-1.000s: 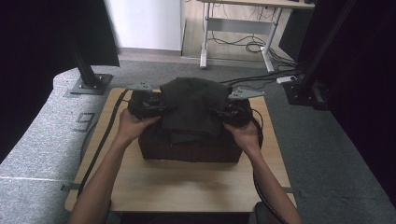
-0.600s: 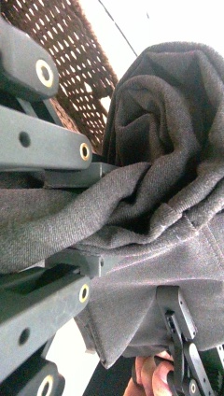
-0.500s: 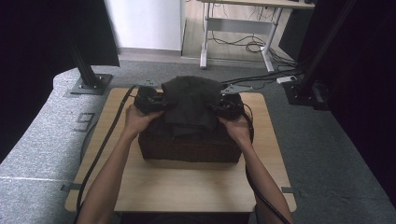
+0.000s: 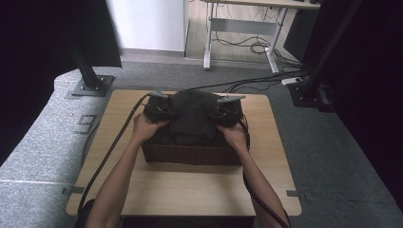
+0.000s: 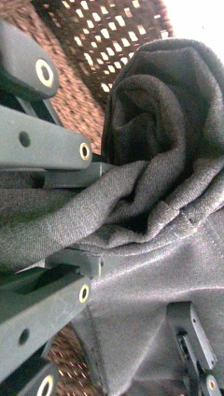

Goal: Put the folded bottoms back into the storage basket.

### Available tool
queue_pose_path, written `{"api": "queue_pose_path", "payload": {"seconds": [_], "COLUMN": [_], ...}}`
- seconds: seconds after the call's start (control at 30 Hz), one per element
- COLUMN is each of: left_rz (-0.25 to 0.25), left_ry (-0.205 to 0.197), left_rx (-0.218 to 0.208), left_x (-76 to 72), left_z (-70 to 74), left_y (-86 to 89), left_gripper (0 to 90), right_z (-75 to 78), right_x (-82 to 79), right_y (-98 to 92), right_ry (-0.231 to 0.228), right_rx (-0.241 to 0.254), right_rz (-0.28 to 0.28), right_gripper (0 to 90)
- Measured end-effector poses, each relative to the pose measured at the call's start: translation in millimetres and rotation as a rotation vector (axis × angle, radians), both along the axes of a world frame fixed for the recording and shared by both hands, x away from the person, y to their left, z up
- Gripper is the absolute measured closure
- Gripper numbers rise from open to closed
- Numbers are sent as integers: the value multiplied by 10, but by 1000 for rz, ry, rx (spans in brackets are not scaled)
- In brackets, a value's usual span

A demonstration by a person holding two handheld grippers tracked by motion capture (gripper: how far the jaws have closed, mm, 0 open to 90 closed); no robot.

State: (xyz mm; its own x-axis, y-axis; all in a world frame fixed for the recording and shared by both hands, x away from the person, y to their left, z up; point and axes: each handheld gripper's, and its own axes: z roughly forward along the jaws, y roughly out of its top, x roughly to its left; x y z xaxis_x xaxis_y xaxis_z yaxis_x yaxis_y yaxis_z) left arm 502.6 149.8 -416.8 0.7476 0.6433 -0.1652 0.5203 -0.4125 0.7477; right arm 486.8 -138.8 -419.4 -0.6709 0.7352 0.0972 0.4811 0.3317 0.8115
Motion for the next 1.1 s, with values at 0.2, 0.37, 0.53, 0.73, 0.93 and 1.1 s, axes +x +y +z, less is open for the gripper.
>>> {"api": "queue_pose_path", "payload": {"seconds": [0.2,0.37,0.53,0.73,0.93,1.1], "left_rz": [4,-2,2,79,164,162], "left_ry": [43,74,98,67,23,17], "left_rx": [91,122,161,322,388,319], "left_x": [2,23,40,40,21,-18], "left_z": [-88,-160,-216,-241,-160,-26], "left_y": [1,-119,-265,-323,-222,-122], "left_gripper": [679,678,670,529,378,291], "right_z": [-117,-143,-188,-217,-141,-36], "right_x": [12,47,91,145,186,150], "right_y": [144,123,24,16,-119,-187], "right_ry": [52,105,173,200,148,113], "right_rx": [-45,-77,-102,-144,-171,-159], "right_rz": [17,2,-38,-97,-178,-169], "right_gripper": [710,707,696,548,359,296]}}
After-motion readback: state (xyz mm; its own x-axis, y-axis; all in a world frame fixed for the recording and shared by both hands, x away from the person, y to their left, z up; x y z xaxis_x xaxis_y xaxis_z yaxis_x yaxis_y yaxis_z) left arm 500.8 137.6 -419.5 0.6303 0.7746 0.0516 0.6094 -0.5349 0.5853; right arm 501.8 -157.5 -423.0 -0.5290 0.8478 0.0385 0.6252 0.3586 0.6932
